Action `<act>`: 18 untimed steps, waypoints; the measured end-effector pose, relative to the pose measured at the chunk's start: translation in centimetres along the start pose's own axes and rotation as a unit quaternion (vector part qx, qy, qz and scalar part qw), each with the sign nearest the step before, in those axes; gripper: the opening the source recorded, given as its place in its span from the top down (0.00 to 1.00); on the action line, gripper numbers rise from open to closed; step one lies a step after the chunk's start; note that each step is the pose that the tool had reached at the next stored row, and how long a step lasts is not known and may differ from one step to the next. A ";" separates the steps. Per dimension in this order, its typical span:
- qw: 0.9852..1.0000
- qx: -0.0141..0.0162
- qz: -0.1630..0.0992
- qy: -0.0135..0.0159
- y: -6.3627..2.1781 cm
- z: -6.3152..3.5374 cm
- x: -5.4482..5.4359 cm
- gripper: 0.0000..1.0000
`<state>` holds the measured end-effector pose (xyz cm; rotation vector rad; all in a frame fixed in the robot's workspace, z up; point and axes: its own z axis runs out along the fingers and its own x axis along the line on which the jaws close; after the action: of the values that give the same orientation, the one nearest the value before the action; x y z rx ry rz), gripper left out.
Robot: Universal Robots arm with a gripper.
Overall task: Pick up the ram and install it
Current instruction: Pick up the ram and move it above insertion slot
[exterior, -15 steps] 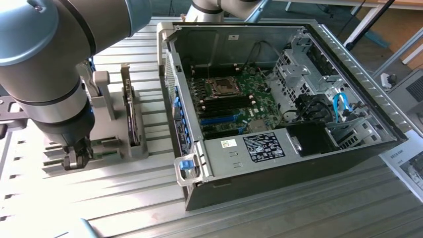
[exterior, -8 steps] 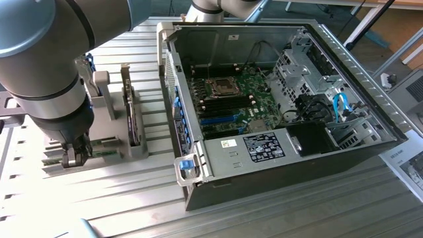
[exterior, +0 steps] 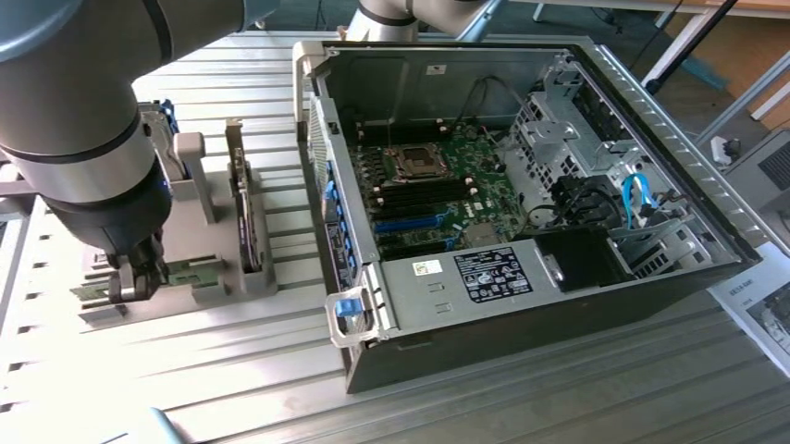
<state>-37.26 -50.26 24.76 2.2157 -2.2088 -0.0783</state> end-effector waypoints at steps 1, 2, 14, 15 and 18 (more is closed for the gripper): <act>1.000 0.000 0.000 0.000 -0.01 -0.20 0.0 0.88; 1.000 0.000 0.000 0.000 -0.01 -0.63 0.0 0.88; 1.000 0.000 0.000 0.000 -0.06 -4.51 -0.1 0.88; 1.000 0.000 0.000 0.000 -0.06 -4.73 -0.1 0.88; 1.000 0.000 0.000 0.000 -0.08 -5.76 -0.2 0.88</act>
<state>-36.92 -50.26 30.51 2.2158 -2.2090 -0.0783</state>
